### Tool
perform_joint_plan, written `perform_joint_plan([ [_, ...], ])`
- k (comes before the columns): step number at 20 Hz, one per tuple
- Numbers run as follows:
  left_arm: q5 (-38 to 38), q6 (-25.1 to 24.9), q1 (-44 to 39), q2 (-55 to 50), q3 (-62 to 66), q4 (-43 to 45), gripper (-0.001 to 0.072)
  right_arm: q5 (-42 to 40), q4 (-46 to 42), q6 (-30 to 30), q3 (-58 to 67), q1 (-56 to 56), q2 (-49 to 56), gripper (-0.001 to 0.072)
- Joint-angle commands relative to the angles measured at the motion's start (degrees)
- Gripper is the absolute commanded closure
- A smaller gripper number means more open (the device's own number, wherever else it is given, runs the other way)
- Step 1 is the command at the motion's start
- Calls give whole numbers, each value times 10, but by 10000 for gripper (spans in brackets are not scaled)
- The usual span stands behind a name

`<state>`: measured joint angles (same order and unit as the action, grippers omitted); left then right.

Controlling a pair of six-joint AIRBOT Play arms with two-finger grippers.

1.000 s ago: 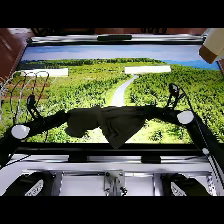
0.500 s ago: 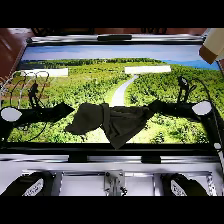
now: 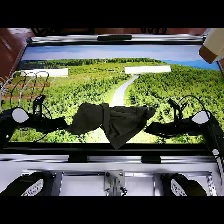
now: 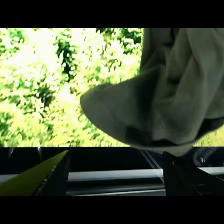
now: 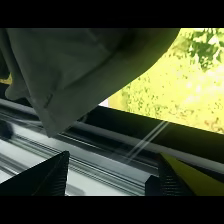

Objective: Fold the shirts.

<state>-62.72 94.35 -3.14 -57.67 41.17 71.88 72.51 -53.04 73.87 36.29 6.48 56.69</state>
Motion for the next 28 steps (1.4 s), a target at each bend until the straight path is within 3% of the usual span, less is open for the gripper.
perform_joint_plan([
  [1,56,4,3,-66,-5,-19,-13,-31,26,19,-43,0,-1,54],
  [4,89,-23,2,-133,-5,-85,-10,-104,37,57,-59,-57,0,54],
  [6,106,-37,2,-159,-5,-116,65,-153,38,88,-60,-120,14,54],
  [8,112,-37,3,-165,-5,-115,257,-176,55,110,-60,-170,51,54],
  [10,113,-37,3,-164,-5,-115,400,-191,92,110,-60,-215,95,54],
  [11,113,-41,3,-164,-5,-115,583,-203,108,110,-60,-235,115,54],
  [12,113,-54,3,-164,-5,-115,669,-214,128,110,-60,-254,133,54],
  [18,111,-67,3,-141,-5,-115,669,-290,197,115,-60,-324,174,77],
  [19,111,-68,3,-135,-5,-115,669,-308,209,115,-60,-332,174,179],
  [21,111,-68,3,-122,-5,-115,669,-311,228,116,-60,-334,174,572],
  [22,111,-68,4,-113,-5,-115,669,-293,223,113,-56,-329,171,652],
  [25,111,-83,9,-74,0,-113,670,-226,148,101,-33,-301,121,653],
  [28,104,-102,15,6,55,-113,670,-165,70,66,33,-247,7,653],
])
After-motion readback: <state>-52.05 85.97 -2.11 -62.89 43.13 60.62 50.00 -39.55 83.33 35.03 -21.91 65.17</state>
